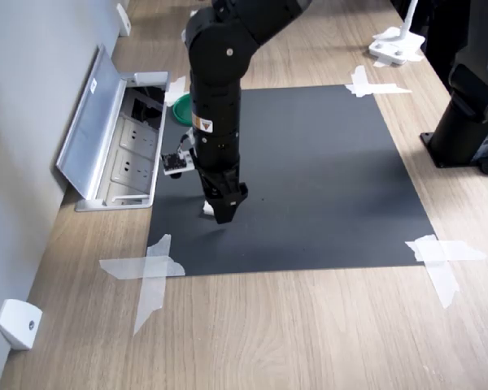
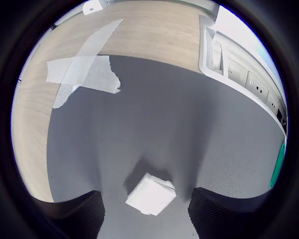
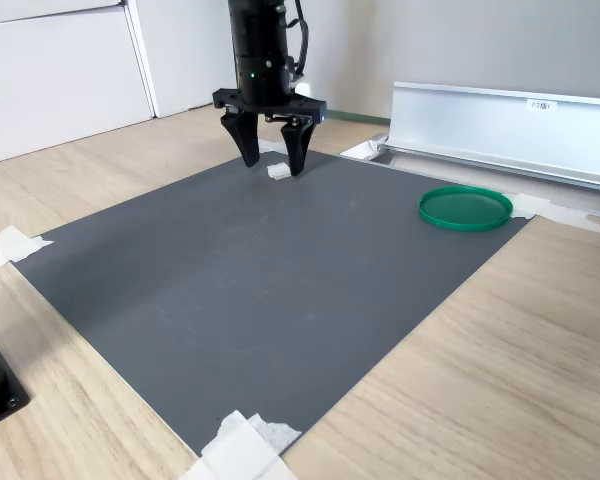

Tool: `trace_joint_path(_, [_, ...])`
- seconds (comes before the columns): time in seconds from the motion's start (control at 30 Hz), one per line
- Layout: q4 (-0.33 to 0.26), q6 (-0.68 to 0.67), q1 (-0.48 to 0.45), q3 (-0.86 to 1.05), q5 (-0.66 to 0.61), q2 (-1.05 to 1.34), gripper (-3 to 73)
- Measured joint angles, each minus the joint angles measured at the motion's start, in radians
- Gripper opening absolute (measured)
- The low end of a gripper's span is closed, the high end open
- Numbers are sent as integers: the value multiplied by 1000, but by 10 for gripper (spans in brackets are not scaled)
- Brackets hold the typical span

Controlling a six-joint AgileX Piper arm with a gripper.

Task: Grasp a white terminal and put it on the green lid.

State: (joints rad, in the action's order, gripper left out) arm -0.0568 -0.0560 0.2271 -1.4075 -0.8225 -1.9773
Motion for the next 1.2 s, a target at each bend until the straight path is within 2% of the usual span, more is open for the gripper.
trace_joint_path(0.1, [10,0,0,0,9,-3,716])
trace_joint_path(0.23, [18,0,0,-1,23,-5,667])
trace_joint_path(0.33, [19,-2,0,-1,27,-15,597])
trace_joint_path(0.57, [37,-3,0,-8,26,-23,381])
trace_joint_path(0.6, [37,-3,0,-8,26,-23,371])
trace_joint_path(0.83, [36,-8,0,-9,22,-23,372])
trace_joint_path(0.97, [22,-48,-18,-9,-30,-9,372])
trace_joint_path(1.2, [33,-112,-180,-9,-91,66,372])
